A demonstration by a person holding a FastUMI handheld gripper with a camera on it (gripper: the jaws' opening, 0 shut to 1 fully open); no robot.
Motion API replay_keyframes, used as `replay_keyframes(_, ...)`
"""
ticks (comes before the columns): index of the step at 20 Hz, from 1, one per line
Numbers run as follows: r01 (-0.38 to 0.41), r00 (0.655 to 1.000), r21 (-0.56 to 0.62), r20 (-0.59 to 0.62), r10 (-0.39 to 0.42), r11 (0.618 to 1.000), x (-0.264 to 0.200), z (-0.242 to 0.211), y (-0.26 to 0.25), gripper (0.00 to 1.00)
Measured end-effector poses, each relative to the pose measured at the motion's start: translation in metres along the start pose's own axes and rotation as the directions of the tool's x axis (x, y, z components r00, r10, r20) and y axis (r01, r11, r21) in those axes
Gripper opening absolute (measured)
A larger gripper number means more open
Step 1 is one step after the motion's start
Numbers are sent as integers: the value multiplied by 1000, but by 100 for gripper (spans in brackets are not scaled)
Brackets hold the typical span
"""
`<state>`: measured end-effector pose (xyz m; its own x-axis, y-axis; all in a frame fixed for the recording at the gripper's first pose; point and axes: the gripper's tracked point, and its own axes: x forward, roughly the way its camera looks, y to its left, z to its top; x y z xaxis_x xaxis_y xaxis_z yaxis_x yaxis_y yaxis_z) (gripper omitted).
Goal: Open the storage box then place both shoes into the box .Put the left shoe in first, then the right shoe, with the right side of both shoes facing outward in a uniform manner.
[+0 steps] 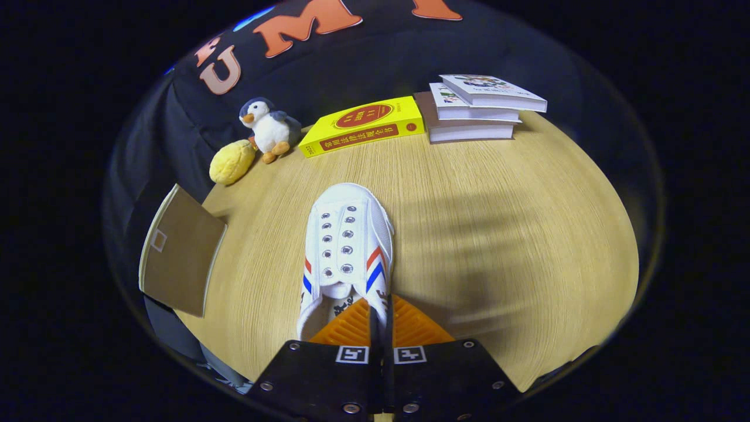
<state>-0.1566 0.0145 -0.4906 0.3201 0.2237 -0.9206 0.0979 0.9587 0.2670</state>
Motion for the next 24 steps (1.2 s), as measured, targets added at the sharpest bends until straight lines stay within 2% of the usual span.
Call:
replay_keyframes(4,-29,998,28,64,27,999,-18,7,27,1)
replay_keyframes(15,-117,971,-12,210,117,993,-74,72,119,0)
replay_keyframes(19,-198,942,-42,269,202,979,-100,101,178,1)
replay_keyframes(21,-160,942,-124,278,189,979,-94,104,192,0)
replay_keyframes(23,-135,949,-139,266,168,981,-76,94,197,0)
replay_keyframes(24,-136,961,-143,223,166,980,-64,79,202,0)
